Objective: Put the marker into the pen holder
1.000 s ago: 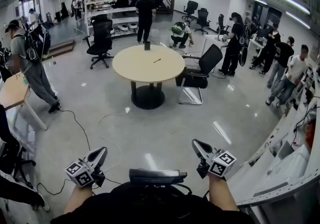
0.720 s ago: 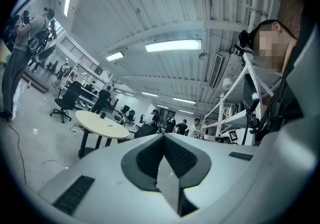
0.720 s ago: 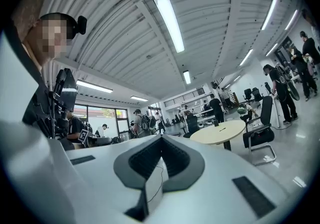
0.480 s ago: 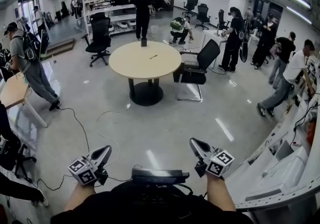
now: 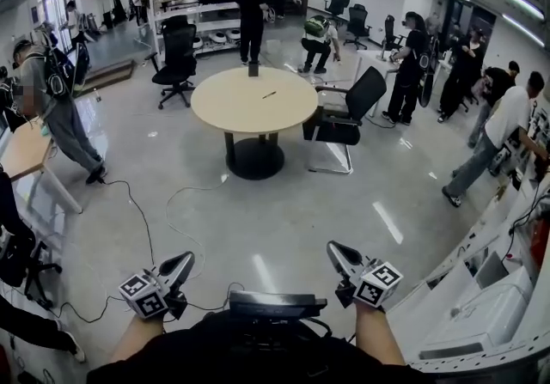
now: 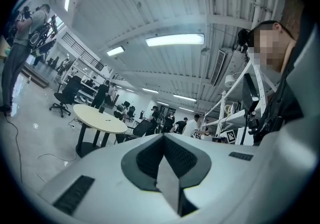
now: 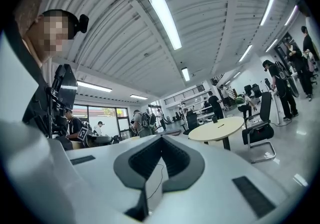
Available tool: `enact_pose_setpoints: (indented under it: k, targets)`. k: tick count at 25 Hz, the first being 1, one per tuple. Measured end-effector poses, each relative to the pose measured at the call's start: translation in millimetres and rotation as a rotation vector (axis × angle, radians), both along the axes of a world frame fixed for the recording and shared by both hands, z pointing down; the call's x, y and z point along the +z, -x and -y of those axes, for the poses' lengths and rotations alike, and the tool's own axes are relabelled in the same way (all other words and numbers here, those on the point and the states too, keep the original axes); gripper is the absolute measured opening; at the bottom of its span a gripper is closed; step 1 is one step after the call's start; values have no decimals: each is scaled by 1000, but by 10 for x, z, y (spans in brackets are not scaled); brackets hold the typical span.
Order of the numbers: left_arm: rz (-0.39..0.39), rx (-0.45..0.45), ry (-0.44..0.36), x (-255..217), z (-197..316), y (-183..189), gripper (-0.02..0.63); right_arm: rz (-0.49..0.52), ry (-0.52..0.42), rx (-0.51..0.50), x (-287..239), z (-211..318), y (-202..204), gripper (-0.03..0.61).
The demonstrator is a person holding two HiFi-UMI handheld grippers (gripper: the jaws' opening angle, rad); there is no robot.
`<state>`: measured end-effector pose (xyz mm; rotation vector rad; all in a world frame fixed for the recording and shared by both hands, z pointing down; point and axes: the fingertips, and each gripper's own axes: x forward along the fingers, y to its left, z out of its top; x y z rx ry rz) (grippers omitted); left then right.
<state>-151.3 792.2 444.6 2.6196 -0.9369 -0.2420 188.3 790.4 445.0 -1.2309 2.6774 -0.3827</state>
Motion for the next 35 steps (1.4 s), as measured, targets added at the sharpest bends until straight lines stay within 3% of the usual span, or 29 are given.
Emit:
enact_pose_setpoints:
  k: [7,16,25,31,35]
  targets:
    - [-41,20,13,146,579,250,-5,-35,5,12,-14,497,238,3]
    - [-70,90,-15,-42,1864,847,-5,-82,-30,80,-282,1432,723,2]
    - [-38,101,-27,-50,2854,1369,-5,-51,-21,170,-446,2343,897,2]
    - [-22,99,6,-40,3572,1349,-5,-46,-2,166,-455,3074,844,2]
    - [-14,58,-22,-39,3900,807,-5,-18,-4,134,-288,3488,238,2]
